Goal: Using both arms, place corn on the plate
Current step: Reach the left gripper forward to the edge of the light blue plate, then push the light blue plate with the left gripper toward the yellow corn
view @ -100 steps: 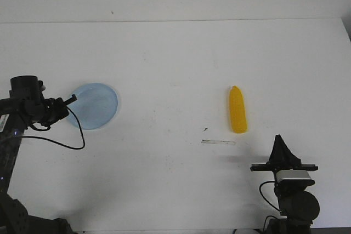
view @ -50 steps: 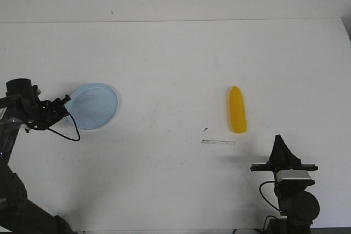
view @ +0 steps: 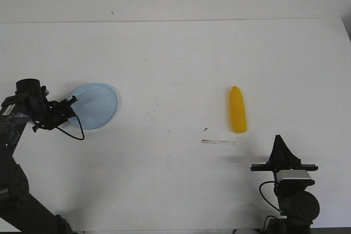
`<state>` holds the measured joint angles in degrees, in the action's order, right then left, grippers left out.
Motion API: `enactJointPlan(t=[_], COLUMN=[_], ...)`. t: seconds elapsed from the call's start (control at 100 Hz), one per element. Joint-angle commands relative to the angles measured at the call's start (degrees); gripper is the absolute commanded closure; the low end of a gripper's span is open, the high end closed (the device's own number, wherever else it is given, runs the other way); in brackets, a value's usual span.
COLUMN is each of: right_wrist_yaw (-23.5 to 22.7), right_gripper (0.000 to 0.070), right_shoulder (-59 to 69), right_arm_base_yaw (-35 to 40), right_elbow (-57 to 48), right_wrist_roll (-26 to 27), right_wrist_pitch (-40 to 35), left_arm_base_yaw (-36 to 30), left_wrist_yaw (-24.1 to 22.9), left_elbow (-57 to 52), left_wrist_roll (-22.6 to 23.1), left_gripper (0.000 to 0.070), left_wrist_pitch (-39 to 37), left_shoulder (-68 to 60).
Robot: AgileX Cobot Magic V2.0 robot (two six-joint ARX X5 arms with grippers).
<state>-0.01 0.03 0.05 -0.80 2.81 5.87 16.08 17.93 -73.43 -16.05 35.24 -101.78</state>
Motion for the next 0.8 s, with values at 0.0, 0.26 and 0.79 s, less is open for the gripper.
enactJointPlan(t=[0.0, 0.26, 0.79], right_wrist_yaw=[0.0, 0.0, 0.0], right_gripper=[0.0683, 0.0683, 0.0683], right_shoulder=[0.0, 0.0, 0.0], right_arm_base_yaw=[0.0, 0.0, 0.0], right_elbow=[0.1, 0.1, 0.1], right_wrist_roll=[-0.1, -0.1, -0.1], right_wrist_pitch=[0.5, 0.6, 0.5], left_arm_base_yaw=[-0.2, -0.5, -9.0], left_wrist_yaw=[0.2, 0.2, 7.0], left_elbow=[-1.0, -1.0, -1.0], left_wrist_roll=[0.0, 0.0, -1.0], left_gripper=[0.0537, 0.0699, 0.0699], left_wrist_pitch=[-0.4, -0.9, -1.1], left_shoulder=[-1.6, -1.7, 5.9])
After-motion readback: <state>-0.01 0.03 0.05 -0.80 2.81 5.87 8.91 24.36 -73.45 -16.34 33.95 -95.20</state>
